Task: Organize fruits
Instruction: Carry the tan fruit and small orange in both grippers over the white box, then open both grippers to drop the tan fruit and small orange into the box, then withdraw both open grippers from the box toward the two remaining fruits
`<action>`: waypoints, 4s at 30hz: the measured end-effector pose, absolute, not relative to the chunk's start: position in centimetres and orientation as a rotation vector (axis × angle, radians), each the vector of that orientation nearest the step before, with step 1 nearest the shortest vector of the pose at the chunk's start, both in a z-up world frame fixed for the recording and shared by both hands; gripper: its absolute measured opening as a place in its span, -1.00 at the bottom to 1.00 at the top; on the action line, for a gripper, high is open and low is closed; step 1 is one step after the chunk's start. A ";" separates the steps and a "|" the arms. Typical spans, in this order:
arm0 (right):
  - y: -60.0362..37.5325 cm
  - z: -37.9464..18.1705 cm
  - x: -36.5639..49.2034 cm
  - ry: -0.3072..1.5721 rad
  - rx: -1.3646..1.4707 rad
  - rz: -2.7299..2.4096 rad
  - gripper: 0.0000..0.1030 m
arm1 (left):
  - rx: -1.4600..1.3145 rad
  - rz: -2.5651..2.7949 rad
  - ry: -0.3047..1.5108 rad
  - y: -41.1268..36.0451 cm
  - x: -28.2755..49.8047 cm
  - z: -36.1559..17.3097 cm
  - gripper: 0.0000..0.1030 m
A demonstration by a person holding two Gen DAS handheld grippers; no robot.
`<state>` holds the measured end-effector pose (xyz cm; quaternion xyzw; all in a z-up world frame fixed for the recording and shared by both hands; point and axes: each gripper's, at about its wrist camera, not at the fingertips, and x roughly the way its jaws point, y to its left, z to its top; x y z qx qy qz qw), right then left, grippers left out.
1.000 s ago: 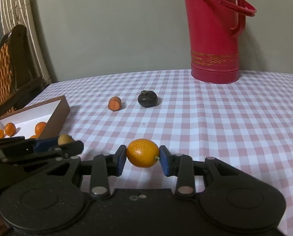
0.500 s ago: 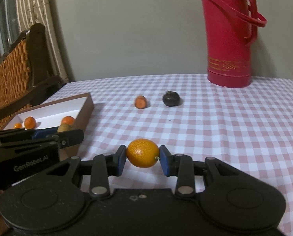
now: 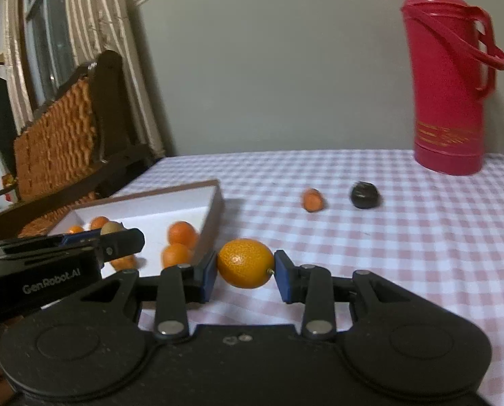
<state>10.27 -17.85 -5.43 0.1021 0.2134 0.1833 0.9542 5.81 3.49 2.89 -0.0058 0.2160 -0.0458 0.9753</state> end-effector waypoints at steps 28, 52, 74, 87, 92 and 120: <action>-8.3 -5.0 12.5 0.377 0.197 0.528 -0.46 | -0.088 0.179 0.435 14.5 5.5 1.8 -0.49; -5.8 -5.3 14.7 0.391 0.197 0.533 -0.46 | -0.126 0.268 0.446 18.2 7.5 1.4 -0.49; -4.7 -5.1 19.4 0.415 0.173 0.480 -0.46 | -0.146 0.302 0.460 19.6 10.3 1.4 -0.49; -7.3 -1.6 16.8 0.133 0.223 0.405 0.88 | -0.061 0.356 0.315 18.1 9.5 3.6 1.00; -8.2 -1.4 16.3 0.104 0.211 0.413 0.88 | -0.041 0.343 0.321 17.6 9.8 3.3 1.00; -10.5 -4.4 15.1 0.356 0.164 0.470 0.88 | 0.045 0.324 0.415 12.6 9.7 1.8 1.00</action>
